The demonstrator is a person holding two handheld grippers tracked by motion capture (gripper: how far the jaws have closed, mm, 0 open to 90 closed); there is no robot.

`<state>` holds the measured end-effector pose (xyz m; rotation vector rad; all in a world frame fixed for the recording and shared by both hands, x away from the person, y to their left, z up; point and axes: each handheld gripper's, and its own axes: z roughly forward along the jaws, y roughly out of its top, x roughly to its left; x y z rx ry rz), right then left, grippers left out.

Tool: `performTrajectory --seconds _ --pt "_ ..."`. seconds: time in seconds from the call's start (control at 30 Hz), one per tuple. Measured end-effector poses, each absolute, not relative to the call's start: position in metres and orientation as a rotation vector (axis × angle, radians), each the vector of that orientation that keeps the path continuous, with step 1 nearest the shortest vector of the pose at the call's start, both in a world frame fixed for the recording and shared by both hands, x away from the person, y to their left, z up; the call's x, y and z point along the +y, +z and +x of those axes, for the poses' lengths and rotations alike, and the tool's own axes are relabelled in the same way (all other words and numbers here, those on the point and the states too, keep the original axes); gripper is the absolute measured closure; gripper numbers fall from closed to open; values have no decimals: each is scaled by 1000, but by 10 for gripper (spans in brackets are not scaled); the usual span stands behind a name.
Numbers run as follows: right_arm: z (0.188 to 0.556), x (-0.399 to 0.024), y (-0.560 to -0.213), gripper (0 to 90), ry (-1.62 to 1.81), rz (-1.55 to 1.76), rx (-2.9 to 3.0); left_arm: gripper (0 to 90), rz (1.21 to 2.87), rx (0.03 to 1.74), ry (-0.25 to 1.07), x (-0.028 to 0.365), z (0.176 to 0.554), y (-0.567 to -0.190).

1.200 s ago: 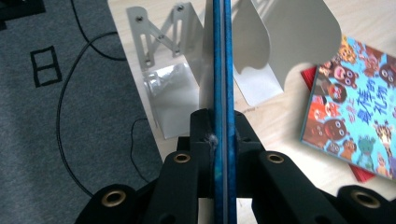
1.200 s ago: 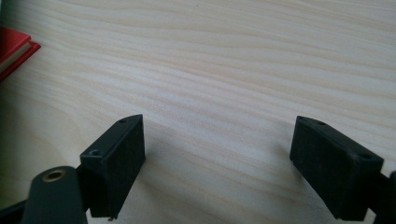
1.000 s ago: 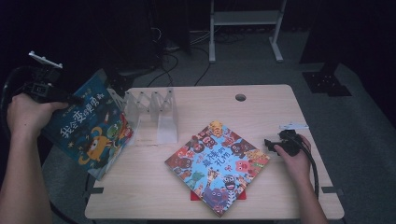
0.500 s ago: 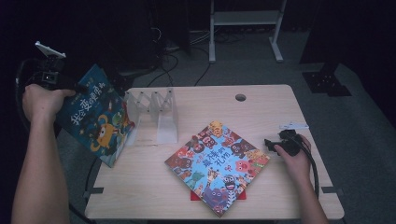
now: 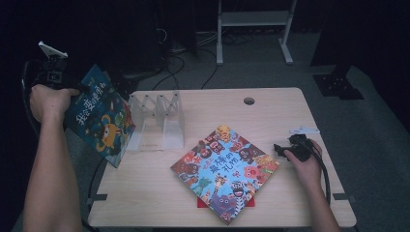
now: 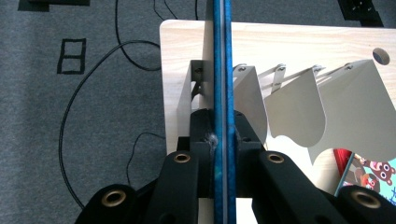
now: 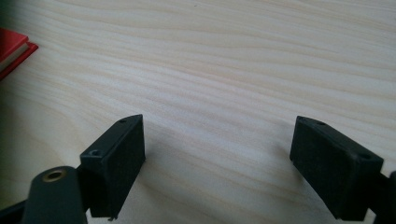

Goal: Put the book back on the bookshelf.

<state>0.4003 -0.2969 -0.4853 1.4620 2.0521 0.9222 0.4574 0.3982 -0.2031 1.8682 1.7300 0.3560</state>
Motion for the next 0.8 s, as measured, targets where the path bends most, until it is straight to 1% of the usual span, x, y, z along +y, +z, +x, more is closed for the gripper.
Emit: performTrajectory --seconds 0.23,0.4,0.57,0.8 --pt "400 -297 -485 167 922 1458 2052 806 1897 1734 387 396 458 -204" --pt "400 -297 -485 167 922 1463 2052 769 1915 1721 380 397 456 -204" --pt "400 -297 -485 167 922 1460 2053 751 1923 1717 383 400 455 -204" --pt "400 -297 -485 167 922 1461 2053 751 1912 1709 393 405 453 -202"
